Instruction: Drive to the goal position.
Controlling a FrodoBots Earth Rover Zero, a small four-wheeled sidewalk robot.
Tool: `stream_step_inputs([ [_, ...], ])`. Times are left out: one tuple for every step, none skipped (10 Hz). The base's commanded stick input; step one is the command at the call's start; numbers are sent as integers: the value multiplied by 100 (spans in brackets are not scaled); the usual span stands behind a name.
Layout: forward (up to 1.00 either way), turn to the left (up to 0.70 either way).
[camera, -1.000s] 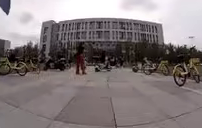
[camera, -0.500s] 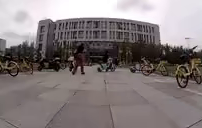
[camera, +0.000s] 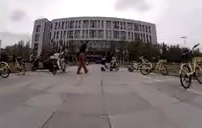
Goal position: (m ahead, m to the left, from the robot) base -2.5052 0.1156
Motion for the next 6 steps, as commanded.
stream_step_inputs([
  [60,1],
  [60,1],
  [60,1],
  [60,1],
  [60,1],
  [60,1],
])
